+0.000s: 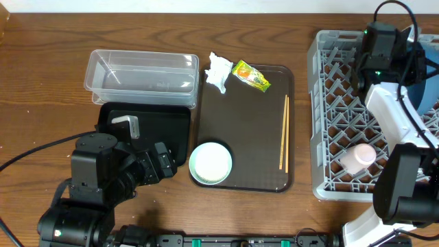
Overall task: Sort waste into correct bins and load items into the dishwasher rack
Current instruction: 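Lift the teal plate into the dish rack and stand it upright, then reach right gripper to the chopsticks on the brown tray and grasp them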
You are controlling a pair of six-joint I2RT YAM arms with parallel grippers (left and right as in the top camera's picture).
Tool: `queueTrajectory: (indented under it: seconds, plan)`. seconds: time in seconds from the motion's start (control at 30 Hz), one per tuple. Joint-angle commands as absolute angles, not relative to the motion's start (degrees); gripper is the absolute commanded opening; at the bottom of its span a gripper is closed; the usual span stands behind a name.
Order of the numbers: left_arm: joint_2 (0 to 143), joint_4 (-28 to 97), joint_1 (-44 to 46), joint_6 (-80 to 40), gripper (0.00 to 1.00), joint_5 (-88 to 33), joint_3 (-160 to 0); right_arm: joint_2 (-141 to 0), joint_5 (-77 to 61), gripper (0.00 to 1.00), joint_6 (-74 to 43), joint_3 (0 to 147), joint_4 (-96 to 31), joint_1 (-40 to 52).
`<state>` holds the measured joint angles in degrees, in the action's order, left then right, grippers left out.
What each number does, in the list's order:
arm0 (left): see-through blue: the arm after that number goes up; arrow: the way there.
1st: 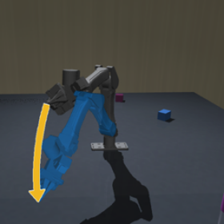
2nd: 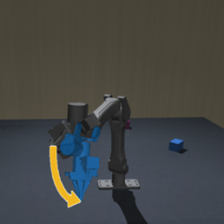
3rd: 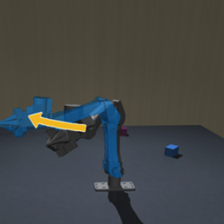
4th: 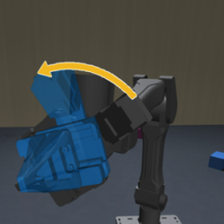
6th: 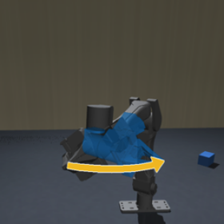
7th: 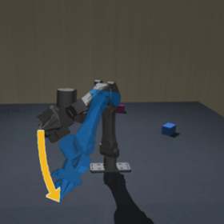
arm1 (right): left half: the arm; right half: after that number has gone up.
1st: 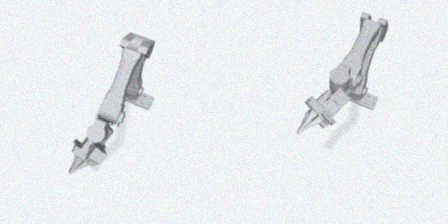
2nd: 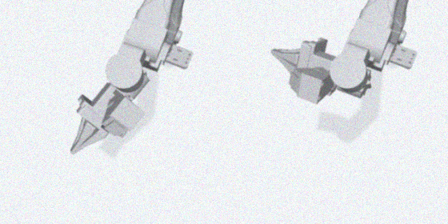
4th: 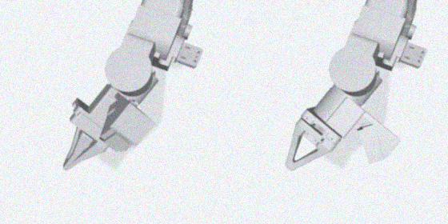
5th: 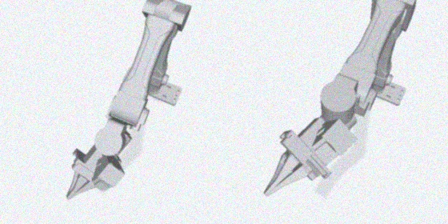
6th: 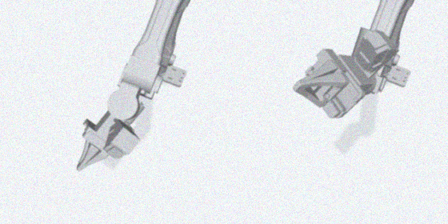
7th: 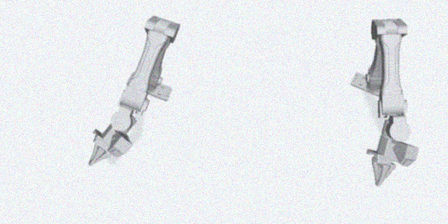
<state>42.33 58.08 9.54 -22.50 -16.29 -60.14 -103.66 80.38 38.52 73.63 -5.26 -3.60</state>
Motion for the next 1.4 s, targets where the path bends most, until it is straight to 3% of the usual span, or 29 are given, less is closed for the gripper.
queueTrajectory:
  seconds: [0.0,0.1,0.17,0.43,0.7,0.8,0.93,1.13,1.23,1.37]
  plan:
    - [42.2,58.0,9.5,-22.3,0.98,-15.9,-61.0,-103.7,80.6,0.21,38.0,71.4,-5.8,-3.7]
    - [42.2,58.0,9.5,-22.3,0.98,-15.9,-61.0,-103.4,81.3,0.57,38.0,71.3,-3.5,-3.7]
    - [42.2,58.0,9.6,-22.3,0.98,-15.9,-61.0,-102.5,81.7,0.67,38.0,71.3,-0.8,-3.4]
    - [42.2,58.0,9.5,-22.3,0.98,-15.9,-61.0,-92.2,69.4,0.83,38.0,71.3,-1.3,1.8]
    - [42.2,58.0,9.5,-22.3,0.98,-15.9,-61.0,-85.8,61.7,0.85,28.4,71.3,-10.6,12.9]
    - [42.2,58.0,9.5,-22.3,0.98,-15.9,-61.0,-85.3,54.8,0.81,16.7,71.3,-20.6,19.4]
    - [42.2,58.0,9.5,-22.3,0.98,-15.9,-61.0,-85.7,34.8,0.75,-1.3,71.3,-33.0,25.4]
    - [42.2,58.0,9.6,-22.3,0.98,-15.9,-61.0,-85.8,4.5,0.65,-14.3,71.3,-37.0,27.2]
    - [42.2,58.0,9.5,-22.3,0.98,-15.9,-61.0,-85.8,1.1,0.66,-15.8,71.3,-39.6,27.2]
    - [42.2,58.0,9.5,-22.3,0.98,-15.9,-61.0,-87.0,2.4,0.56,-24.9,71.1,-49.8,26.3]
